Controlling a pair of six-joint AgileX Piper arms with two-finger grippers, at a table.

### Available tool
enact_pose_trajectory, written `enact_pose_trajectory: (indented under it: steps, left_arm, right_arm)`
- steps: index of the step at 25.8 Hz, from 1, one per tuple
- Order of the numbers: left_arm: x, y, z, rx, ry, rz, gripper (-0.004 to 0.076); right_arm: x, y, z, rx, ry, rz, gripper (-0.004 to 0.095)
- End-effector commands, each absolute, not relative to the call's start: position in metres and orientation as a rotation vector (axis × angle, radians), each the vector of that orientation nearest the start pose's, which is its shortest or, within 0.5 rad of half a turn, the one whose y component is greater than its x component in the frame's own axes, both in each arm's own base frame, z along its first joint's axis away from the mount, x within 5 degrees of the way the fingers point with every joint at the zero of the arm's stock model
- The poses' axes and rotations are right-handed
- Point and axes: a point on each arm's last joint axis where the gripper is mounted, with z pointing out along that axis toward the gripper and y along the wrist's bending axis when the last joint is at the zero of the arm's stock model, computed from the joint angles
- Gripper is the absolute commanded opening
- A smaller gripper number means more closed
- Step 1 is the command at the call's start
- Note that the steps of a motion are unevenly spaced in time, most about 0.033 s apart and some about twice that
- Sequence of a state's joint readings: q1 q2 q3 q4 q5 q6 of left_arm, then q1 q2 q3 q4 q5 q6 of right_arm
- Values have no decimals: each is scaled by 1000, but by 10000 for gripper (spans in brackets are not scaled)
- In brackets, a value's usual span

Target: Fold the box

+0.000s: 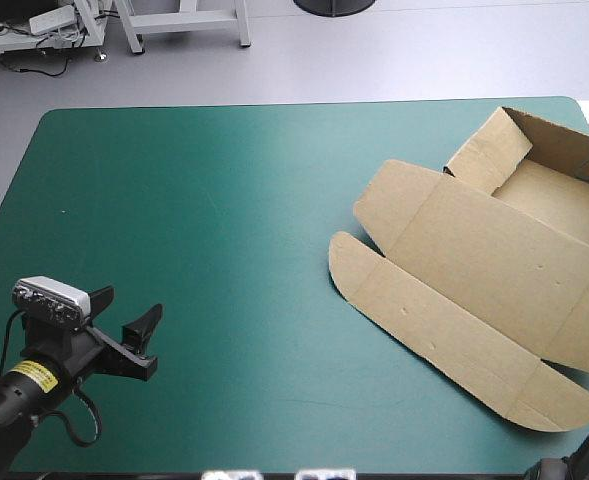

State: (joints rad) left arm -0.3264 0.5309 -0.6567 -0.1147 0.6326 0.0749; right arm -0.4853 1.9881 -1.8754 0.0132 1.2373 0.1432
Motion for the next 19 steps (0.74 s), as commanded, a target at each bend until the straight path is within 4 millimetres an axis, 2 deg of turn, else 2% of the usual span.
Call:
enact_pose_trajectory:
  steps: [1, 4, 7, 10, 11, 12, 14, 16, 18, 19]
  left_arm:
    - [94, -39, 351, 335, 1877, -304, 500]
    - [94, -39, 351, 335, 1877, -304, 500]
    - [94, -39, 351, 335, 1877, -304, 500]
    - [94, -39, 351, 335, 1877, -304, 500]
    - [94, -39, 351, 335, 1877, -304, 500]
    - [94, -39, 351, 335, 1877, -304, 500]
    - [94, -39, 351, 335, 1877, -304, 500]
    - [94, -39, 351, 337, 1879, -301, 500]
    - [94, -39, 350, 338, 1883, -300, 500]
    - [94, -38, 350, 340, 1883, -295, 500]
  right_arm:
    - [373, -200, 322, 851, 2618, -97, 20]
    - [374, -201, 322, 853, 2602, -99, 148]
    - [374, -201, 322, 854, 2601, -92, 384]
    - [374, -198, 323, 857, 2604, -58, 666]
    - [374, -198, 323, 852, 2608, -56, 712]
    - [373, -197, 324, 854, 2613, -55, 749]
    - [371, -196, 326, 852, 2617, -55, 759]
    - [365, -193, 339, 843, 2594, -60, 759]
    - [357, -187, 356, 831, 2553, -52, 757]
    - [352, -178, 373, 808, 2498, 18, 749]
